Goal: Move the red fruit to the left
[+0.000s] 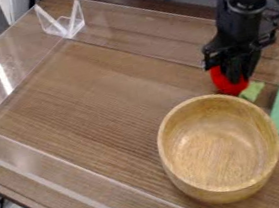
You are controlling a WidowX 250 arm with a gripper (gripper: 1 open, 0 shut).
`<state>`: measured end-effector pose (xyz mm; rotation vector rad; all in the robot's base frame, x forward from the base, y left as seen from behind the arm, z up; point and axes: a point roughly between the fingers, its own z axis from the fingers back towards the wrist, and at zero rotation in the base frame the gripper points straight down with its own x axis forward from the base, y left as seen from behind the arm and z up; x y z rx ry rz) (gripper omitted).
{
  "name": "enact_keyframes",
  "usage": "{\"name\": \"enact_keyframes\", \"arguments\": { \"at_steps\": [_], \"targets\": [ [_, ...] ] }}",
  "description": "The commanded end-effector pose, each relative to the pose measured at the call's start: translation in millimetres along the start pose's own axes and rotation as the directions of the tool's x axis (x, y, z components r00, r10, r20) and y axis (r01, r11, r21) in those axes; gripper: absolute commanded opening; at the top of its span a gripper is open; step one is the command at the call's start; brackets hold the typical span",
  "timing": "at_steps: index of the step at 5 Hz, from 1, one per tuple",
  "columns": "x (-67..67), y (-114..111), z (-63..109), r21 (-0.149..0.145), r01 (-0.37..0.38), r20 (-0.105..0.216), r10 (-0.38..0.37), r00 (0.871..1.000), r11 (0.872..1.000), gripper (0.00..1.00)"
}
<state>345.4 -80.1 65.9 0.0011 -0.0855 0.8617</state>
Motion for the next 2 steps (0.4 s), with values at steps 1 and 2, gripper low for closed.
{"name": "enact_keyframes", "arguments": {
  "at_steps": [1,2],
  "targets": [
    [9.6,0,49.3,-0.095,-0.019,0.023,0.021,1.000,0.995,0.00],
    [24.4,8,75.0,-0.130,-0.017,0.020,0.020,1.000,0.991,0.00]
  ]
}}
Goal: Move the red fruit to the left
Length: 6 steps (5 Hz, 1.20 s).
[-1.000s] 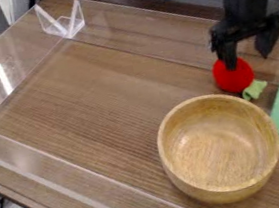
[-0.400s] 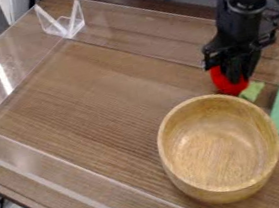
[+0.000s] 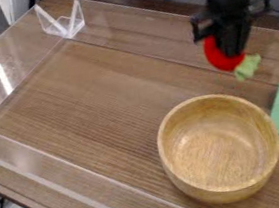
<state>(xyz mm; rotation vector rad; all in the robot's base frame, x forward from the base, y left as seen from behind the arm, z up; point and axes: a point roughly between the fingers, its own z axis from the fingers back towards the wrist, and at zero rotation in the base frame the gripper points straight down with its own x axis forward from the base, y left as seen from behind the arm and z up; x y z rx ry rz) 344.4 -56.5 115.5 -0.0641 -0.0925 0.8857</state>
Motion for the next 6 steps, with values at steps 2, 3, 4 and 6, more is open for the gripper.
{"name": "enact_keyframes", "arguments": {
  "at_steps": [2,3,4,6],
  "targets": [
    [23.5,-4,27.2,-0.064,0.015,0.049,-0.012,0.999,0.998,0.00],
    [16.2,-9,24.3,-0.050,0.025,0.048,-0.022,0.999,0.998,0.00],
    [16.3,-4,22.7,-0.037,0.033,0.047,-0.032,0.998,0.999,0.00],
    [24.6,8,25.0,-0.023,0.098,0.047,-0.097,0.994,0.995,0.00]
  ]
}}
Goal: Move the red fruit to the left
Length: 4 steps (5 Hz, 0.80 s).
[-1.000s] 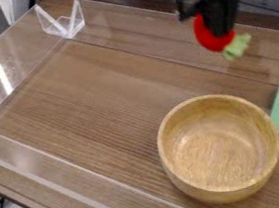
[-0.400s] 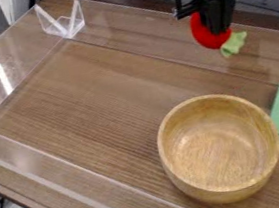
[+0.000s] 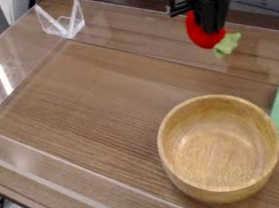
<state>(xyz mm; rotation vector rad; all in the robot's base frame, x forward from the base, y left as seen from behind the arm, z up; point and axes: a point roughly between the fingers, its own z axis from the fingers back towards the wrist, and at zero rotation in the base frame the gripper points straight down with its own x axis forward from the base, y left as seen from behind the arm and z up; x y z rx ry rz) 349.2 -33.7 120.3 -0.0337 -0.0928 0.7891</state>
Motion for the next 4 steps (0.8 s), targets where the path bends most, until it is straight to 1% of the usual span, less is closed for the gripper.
{"name": "enact_keyframes", "arguments": {
  "at_steps": [1,2,3,4],
  "targets": [
    [7.2,4,19.3,-0.039,0.046,0.036,-0.044,0.998,0.998,0.00],
    [3.6,5,17.1,-0.037,0.140,0.025,-0.140,0.990,0.989,0.00],
    [-1.7,3,12.2,-0.037,0.229,0.012,-0.229,0.973,0.973,0.00],
    [-4.4,1,7.2,-0.040,0.314,0.001,-0.314,0.949,0.949,0.00]
  ]
}}
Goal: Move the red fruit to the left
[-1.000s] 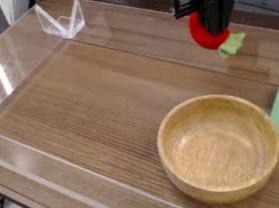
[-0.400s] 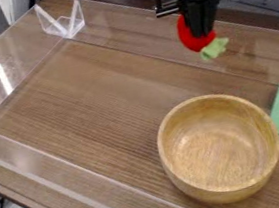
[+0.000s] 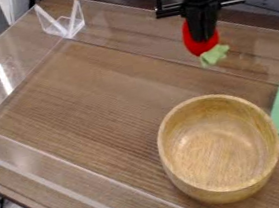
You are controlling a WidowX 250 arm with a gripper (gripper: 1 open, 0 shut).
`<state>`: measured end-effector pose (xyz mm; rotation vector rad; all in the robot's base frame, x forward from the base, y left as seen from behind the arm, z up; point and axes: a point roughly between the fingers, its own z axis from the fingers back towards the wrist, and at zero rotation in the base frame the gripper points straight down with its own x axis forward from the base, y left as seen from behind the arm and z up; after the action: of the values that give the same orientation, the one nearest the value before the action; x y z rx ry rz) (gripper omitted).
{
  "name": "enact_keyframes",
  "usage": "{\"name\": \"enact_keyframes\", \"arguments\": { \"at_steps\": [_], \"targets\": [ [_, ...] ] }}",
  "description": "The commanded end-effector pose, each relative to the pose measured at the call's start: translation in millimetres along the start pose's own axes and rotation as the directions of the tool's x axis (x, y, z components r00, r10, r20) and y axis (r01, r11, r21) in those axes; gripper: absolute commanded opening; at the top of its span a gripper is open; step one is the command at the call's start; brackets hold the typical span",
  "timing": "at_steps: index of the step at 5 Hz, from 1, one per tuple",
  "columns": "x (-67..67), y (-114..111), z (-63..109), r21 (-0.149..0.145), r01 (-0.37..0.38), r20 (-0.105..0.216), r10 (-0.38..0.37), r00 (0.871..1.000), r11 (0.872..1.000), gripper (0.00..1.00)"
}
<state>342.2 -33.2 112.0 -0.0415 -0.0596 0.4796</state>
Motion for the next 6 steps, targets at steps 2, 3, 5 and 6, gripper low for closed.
{"name": "enact_keyframes", "arguments": {
  "at_steps": [2,3,5,6],
  "targets": [
    [10.2,-10,-1.0,-0.028,0.132,0.026,-0.132,0.991,0.991,0.00],
    [21.0,-2,13.0,-0.036,0.198,0.026,-0.197,0.980,0.980,0.00],
    [34.8,57,47.3,-0.047,0.174,0.060,-0.171,0.983,0.984,0.00],
    [38.1,78,45.0,-0.034,0.177,0.060,-0.175,0.983,0.984,0.00]
  ]
}}
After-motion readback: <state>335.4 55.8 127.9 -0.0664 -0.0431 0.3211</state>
